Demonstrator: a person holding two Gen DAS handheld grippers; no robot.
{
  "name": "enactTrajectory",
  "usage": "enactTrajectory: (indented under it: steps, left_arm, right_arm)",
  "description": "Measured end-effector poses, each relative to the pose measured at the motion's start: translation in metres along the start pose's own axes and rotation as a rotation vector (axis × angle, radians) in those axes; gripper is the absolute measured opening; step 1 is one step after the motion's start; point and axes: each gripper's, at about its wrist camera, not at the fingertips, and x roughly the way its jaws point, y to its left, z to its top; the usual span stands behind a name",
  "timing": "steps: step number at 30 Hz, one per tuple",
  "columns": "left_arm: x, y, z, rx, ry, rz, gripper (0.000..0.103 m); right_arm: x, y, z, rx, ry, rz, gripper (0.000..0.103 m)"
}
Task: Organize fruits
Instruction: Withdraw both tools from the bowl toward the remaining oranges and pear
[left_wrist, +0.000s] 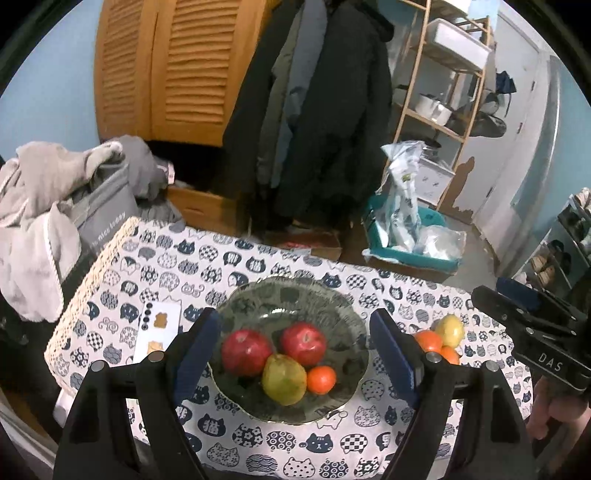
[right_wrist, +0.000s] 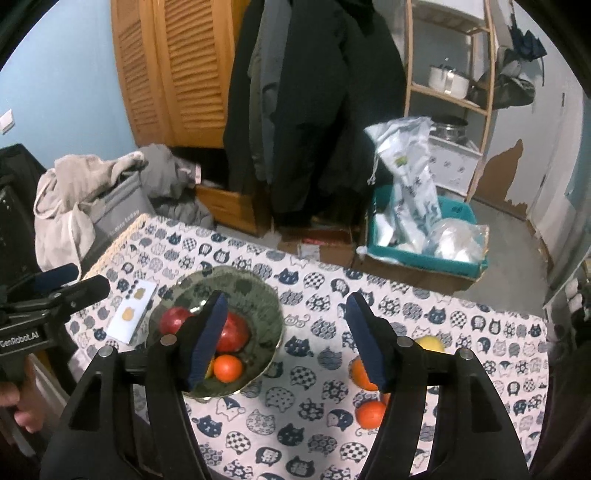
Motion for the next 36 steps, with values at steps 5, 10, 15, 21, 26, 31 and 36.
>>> enactTrajectory:
  steps: [5, 10, 15, 21, 26, 31, 36]
  left_arm:
    - [-0.012, -0.015, 0.006, 0.033, -0.036, 0.001, 0.087]
    - [-0.022, -0.029, 0.012, 0.045, -0.059, -0.021, 0.089]
    - [-0.030, -0.048, 0.015, 0.074, -0.084, -0.032, 0.094]
    - [-0.033, -0.066, 0.016, 0.105, -0.101, -0.035, 0.101]
    - [-0.027, -0.081, 0.018, 0.126, -0.088, -0.040, 0.102]
    - [-0.023, -0.097, 0.017, 0.146, -0.075, -0.055, 0.102]
    - [-0.014, -0.114, 0.015, 0.175, -0.056, -0.066, 0.102]
  right_arm:
    - [-0.022, -0.010, 0.000, -0.001, -0.054, -0.024, 0.076]
    - [-0.042, -0.022, -0.002, -0.001, -0.094, -0.052, 0.078]
    - [-0.056, -0.037, -0.005, 0.012, -0.114, -0.069, 0.079]
    - [-0.069, -0.057, -0.011, 0.038, -0.127, -0.092, 0.080]
    - [-0.074, -0.076, -0.018, 0.064, -0.121, -0.115, 0.080]
    - [-0.081, -0.095, -0.025, 0.096, -0.117, -0.139, 0.081]
    - [-0.084, -0.112, -0.032, 0.121, -0.109, -0.166, 0.081]
